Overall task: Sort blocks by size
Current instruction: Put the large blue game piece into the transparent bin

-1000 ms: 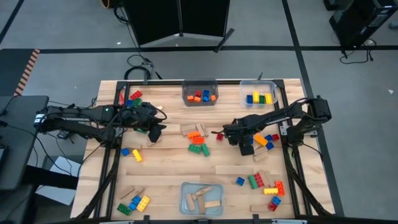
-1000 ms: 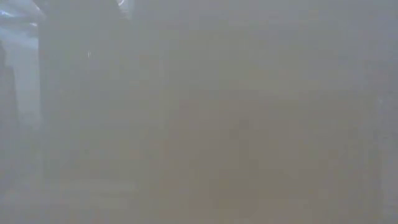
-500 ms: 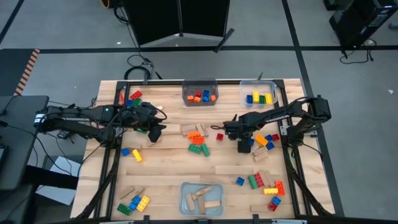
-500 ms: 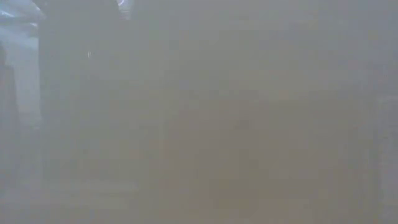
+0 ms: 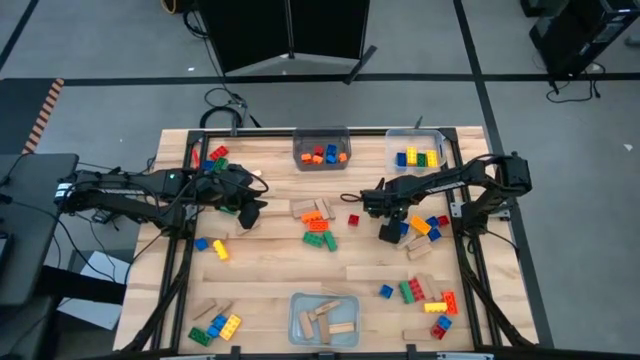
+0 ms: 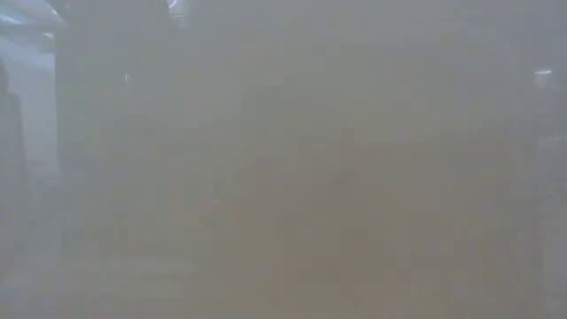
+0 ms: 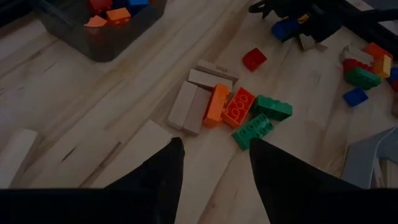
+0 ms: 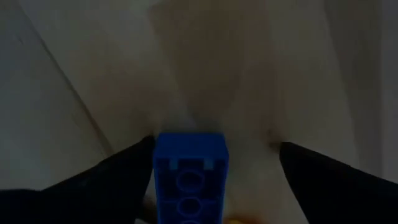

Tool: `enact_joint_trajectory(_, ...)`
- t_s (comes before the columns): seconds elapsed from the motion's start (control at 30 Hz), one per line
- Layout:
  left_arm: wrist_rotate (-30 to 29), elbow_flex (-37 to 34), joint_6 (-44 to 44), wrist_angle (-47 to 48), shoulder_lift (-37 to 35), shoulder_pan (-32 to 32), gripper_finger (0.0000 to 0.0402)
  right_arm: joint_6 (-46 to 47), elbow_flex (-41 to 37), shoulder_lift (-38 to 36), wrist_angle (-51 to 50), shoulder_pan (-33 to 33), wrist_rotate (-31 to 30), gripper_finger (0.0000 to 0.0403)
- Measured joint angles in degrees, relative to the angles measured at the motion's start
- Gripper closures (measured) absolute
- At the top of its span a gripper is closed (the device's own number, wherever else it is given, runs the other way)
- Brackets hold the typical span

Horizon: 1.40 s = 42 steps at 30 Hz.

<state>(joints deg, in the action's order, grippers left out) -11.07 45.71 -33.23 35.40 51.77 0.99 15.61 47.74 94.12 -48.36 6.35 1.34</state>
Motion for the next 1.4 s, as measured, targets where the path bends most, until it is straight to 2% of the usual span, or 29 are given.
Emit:
enact_joint_trajectory(0.23, 0.0, 0.0, 0.0, 0.0, 0.0, 0.0, 0.0210, 1.1, -1.0, -0.1, 0.1, 0.0, 2.4, 0.0121)
enact_joint_trajectory(0.53, 0.0, 0.0, 0.0, 0.0, 0.0, 0.0, 0.0210, 1.1, -0.9, 0.0, -1.2, 0.0, 3.3, 0.0253)
enact_joint_trajectory(0.73, 0.0, 0.0, 0.0, 0.0, 0.0, 0.0, 0.0210, 0.2, 5.0, -1.0, -3.4, 1.1, 1.9, 0.0252)
enact_joint_trajectory(0.97, 0.0, 0.0, -0.1, -3.9, 0.0, 0.0, 0.0210, -0.9, 16.5, -6.2, -8.9, 7.0, -7.4, 0.0252)
enact_joint_trajectory(1.1, 0.0, 0.0, -0.1, -7.8, 0.0, 0.0, 0.0210, -0.5, 20.9, -8.7, -9.4, 13.9, -12.1, 0.0252)
enact_joint_trajectory(1.4, -0.1, 0.0, 6.2, -11.2, 0.0, 0.0, 0.0210, 8.1, 20.2, -10.5, -7.9, 35.3, -10.6, 0.0252)
